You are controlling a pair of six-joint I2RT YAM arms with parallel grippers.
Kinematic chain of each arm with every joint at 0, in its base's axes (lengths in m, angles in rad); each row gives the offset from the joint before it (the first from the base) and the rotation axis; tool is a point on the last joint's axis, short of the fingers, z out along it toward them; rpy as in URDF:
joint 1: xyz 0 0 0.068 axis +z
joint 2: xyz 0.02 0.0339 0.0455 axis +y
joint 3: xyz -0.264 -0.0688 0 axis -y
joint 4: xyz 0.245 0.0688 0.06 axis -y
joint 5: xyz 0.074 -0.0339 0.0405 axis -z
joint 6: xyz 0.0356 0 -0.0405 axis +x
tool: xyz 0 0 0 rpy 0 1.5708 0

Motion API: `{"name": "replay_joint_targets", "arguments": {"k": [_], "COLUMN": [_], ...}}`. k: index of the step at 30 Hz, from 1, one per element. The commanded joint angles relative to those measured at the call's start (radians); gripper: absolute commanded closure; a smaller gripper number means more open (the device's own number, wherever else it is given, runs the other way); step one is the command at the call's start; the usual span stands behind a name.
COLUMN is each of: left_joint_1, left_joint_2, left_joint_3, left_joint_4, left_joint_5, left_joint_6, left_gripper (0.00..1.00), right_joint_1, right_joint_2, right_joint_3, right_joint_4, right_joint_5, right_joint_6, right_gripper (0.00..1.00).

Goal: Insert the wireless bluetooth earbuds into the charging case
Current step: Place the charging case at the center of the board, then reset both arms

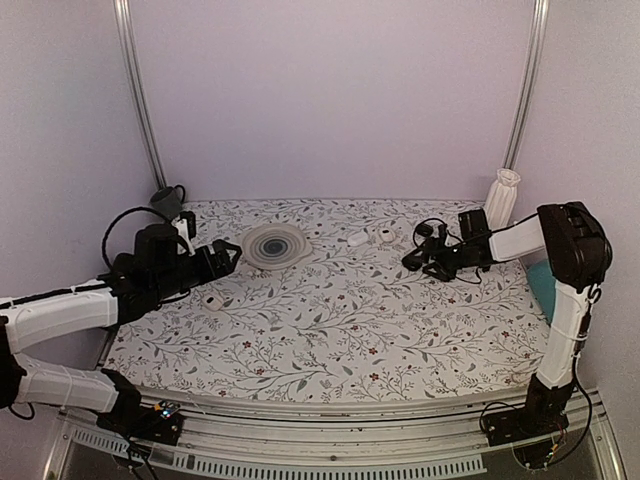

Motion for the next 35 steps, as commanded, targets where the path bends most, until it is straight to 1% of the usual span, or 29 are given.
{"name": "replay_joint_targets", "arguments": {"k": [1, 2, 3, 7, 10, 15, 18, 21, 25, 29, 35], "left_joint_1": [0.013, 0.014, 0.015, 0.023, 0.030, 0.035, 0.037, 0.038, 0.041, 0.041, 0.041], "left_joint_2": [0.024, 0.031, 0.039, 0.060, 0.081, 0.115, 0.123, 0.121, 0.113, 0.094, 0.039], "left_joint_3": [0.021, 0.022, 0.024, 0.032, 0.029, 0.035, 0.040, 0.047, 0.054, 0.044, 0.018], "left_joint_4": [0.021, 0.023, 0.027, 0.052, 0.091, 0.137, 0.155, 0.164, 0.160, 0.163, 0.148], "left_joint_5": [0.003, 0.000, -0.002, -0.004, 0.011, 0.024, 0.038, 0.038, 0.014, 0.012, -0.011], "left_joint_6": [0.002, 0.006, 0.012, 0.025, 0.033, 0.075, 0.094, 0.111, 0.124, 0.130, 0.157], "left_gripper": [0.04, 0.04, 0.04, 0.04, 0.04, 0.04, 0.04, 0.04, 0.04, 0.04, 0.04], "right_joint_1": [0.002, 0.001, 0.003, 0.016, 0.039, 0.071, 0.073, 0.073, 0.073, 0.074, 0.073], "right_joint_2": [-0.080, -0.098, -0.123, -0.263, -0.413, -0.685, -0.818, -0.916, -1.014, -1.073, -1.105], "right_joint_3": [-0.064, -0.081, -0.102, -0.190, -0.252, -0.370, -0.419, -0.469, -0.528, -0.564, -0.583], "right_joint_4": [-0.013, -0.015, -0.016, -0.026, -0.042, -0.005, 0.000, 0.011, 0.049, 0.070, 0.044], "right_joint_5": [0.048, 0.053, 0.060, 0.125, 0.242, 0.407, 0.501, 0.583, 0.695, 0.696, 0.716], "right_joint_6": [-0.023, -0.028, -0.031, -0.059, -0.093, -0.160, -0.183, -0.186, -0.183, -0.183, -0.175], "right_gripper": [0.14, 0.03, 0.01, 0.01, 0.01, 0.01, 0.01, 0.01, 0.01, 0.01, 0.01]}}
